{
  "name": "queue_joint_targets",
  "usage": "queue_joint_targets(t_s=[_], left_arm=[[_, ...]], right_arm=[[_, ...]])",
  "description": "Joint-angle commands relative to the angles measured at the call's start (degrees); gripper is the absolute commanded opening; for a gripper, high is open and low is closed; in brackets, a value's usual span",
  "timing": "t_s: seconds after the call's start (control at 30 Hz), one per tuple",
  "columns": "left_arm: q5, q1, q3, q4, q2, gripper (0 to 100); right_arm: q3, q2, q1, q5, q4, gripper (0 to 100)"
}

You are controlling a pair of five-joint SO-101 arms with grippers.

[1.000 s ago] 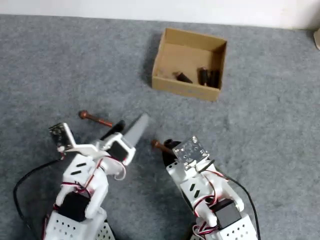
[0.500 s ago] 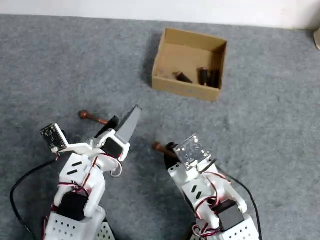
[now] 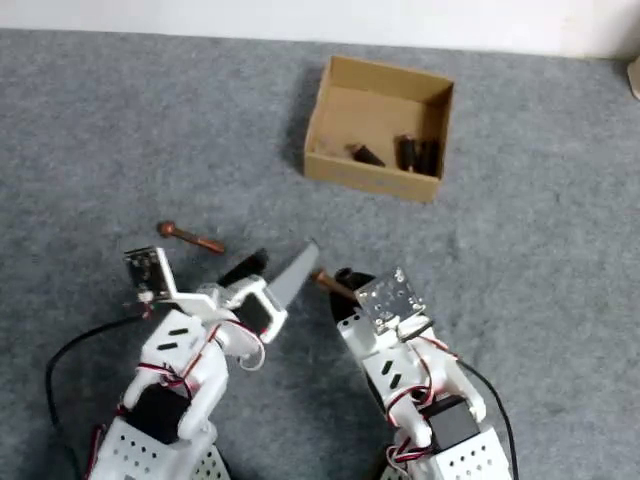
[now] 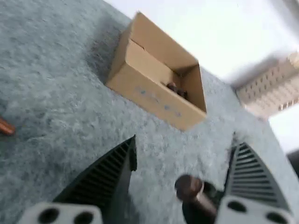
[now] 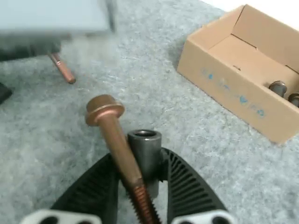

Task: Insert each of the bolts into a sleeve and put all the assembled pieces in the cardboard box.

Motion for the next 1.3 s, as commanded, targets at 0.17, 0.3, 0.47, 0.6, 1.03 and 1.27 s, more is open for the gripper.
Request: queue_joint_targets(t_s=[0.17, 0.3, 0.47, 0.6, 1.03, 1.27], left_arm=[[-3.3, 7.5, 0.0, -1.4, -0.3, 30], [-3.4, 7.8, 0.0, -1.0, -0.2, 30], [-3.1, 12.5, 0.1, 1.7, -0.3, 30], [-2.7, 18.0, 2.7, 1.4, -0.1, 30], [-0.3, 17.3, 2.7, -0.5, -0.5, 4], [-0.3, 13.8, 2.6, -1.9, -0.5, 1]], right_arm=[[0.3, -0.7, 0.7, -0.3, -2.4, 0.5], [0.3, -0.7, 0.7, -0.3, -2.4, 0.5], [0.3, -0.7, 0.7, -0.3, -2.4, 0.5], [0.3, -0.7, 0.7, -0.3, -2.4, 0.5], [0.3, -0.7, 0.7, -0.2, -2.4, 0.5], [0.3, -0.7, 0.7, -0.2, -2.4, 0.5]])
